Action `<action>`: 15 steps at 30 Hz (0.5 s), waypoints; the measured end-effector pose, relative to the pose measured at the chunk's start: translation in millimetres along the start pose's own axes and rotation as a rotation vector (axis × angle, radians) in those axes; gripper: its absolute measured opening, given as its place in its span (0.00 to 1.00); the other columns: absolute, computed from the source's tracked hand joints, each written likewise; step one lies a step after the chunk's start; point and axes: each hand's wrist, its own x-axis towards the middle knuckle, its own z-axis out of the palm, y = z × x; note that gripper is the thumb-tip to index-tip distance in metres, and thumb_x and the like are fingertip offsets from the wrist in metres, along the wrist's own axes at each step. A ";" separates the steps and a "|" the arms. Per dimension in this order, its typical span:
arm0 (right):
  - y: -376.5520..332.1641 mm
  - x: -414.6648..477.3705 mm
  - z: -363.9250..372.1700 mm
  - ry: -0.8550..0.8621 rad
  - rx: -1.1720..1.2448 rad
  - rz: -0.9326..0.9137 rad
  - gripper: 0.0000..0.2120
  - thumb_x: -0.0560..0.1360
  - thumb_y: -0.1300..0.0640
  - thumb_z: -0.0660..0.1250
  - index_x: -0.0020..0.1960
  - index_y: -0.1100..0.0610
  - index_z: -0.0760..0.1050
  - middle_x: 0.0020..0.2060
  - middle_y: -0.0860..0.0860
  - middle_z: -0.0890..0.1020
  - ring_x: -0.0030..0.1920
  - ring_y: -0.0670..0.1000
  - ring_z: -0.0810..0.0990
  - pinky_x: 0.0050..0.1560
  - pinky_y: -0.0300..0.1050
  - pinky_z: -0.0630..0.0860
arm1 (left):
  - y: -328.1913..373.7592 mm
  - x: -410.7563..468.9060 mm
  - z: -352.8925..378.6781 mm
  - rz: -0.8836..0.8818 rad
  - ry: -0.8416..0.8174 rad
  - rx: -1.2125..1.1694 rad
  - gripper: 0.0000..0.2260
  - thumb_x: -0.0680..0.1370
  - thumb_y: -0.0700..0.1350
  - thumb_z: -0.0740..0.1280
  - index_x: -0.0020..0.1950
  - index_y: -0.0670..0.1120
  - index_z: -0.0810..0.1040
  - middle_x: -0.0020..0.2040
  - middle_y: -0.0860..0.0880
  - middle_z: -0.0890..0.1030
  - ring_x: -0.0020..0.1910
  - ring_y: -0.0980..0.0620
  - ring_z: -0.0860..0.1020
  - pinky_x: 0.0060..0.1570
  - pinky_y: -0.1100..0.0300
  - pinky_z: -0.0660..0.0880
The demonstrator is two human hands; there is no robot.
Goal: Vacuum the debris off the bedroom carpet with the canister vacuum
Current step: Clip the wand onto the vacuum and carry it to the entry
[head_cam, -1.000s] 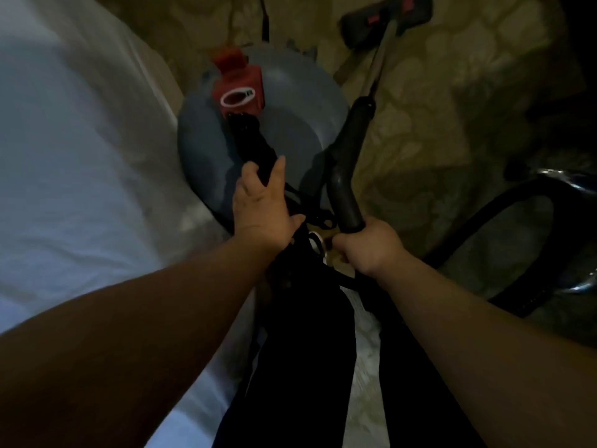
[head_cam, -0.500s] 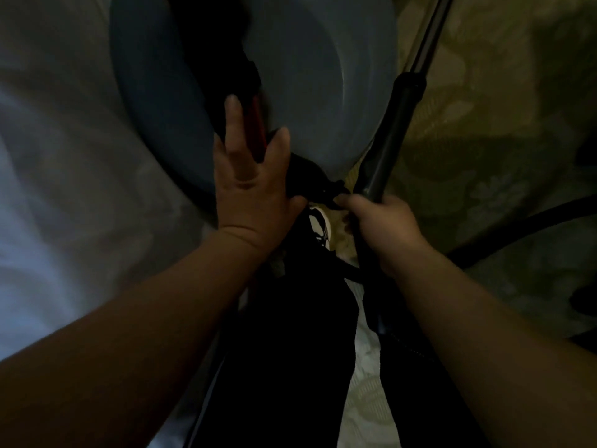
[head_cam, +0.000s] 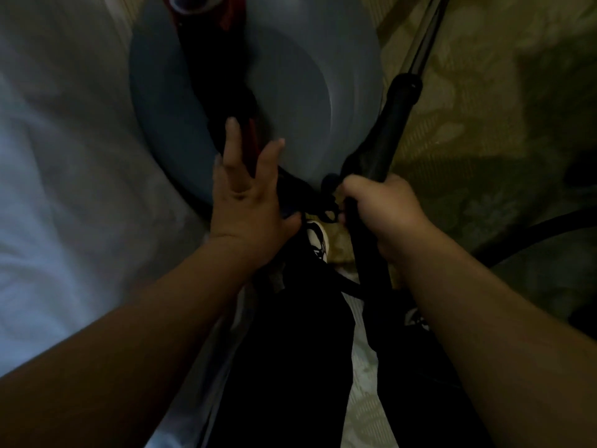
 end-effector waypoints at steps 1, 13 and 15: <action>-15.6 -9.6 1.9 -0.004 0.011 -0.033 0.07 0.77 0.64 0.71 0.40 0.61 0.78 0.27 0.53 0.79 0.25 0.48 0.77 0.27 0.40 0.74 | -0.1 -0.5 -8.7 -0.001 -0.002 -0.047 0.42 0.66 0.57 0.71 0.76 0.48 0.59 0.78 0.39 0.45 0.77 0.39 0.52 0.71 0.34 0.64; -14.5 -106.7 10.2 -0.196 -0.535 -0.175 0.14 0.61 0.56 0.76 0.46 0.53 0.78 0.32 0.52 0.83 0.31 0.48 0.82 0.33 0.48 0.79 | 4.8 109.1 -125.2 -0.574 -0.010 -0.872 0.41 0.68 0.73 0.62 0.77 0.57 0.62 0.73 0.49 0.69 0.69 0.49 0.71 0.67 0.53 0.67; -14.8 -81.2 15.4 -0.233 -0.706 -0.221 0.18 0.63 0.53 0.76 0.51 0.49 0.76 0.37 0.49 0.84 0.36 0.46 0.82 0.37 0.44 0.79 | 10.5 113.4 -128.7 -0.568 -0.130 -0.890 0.49 0.63 0.77 0.66 0.80 0.61 0.53 0.77 0.48 0.60 0.73 0.47 0.66 0.69 0.52 0.66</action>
